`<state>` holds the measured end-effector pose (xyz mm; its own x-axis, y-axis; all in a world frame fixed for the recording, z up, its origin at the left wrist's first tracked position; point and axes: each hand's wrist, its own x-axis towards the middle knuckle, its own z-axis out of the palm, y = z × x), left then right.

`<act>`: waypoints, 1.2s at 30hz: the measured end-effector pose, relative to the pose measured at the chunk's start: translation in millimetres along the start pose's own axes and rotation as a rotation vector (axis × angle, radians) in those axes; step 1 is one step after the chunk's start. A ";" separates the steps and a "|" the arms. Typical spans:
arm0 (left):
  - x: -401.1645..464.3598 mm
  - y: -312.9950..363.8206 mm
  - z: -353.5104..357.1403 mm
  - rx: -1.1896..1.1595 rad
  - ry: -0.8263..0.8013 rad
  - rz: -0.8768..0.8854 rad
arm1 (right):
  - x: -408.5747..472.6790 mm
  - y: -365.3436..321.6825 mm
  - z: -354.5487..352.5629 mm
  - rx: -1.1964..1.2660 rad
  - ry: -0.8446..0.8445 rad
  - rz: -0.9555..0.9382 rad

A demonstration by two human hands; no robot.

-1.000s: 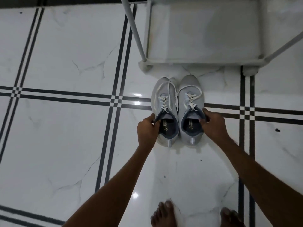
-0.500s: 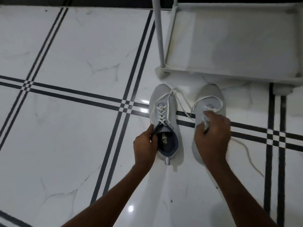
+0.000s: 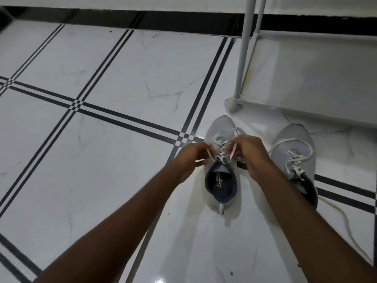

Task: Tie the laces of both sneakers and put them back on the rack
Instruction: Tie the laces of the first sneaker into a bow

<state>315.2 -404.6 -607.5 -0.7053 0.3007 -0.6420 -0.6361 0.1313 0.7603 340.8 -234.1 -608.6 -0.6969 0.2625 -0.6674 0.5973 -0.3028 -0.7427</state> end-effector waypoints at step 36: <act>-10.4 -38.0 -44.6 0.482 0.438 0.062 | -5.0 29.5 -23.5 -0.671 0.385 -0.337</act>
<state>332.8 -454.8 -634.1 -0.8633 -0.0780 -0.4986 -0.4502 0.5655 0.6911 371.1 -222.8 -628.4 -0.7687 0.5722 -0.2857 0.5758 0.4246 -0.6987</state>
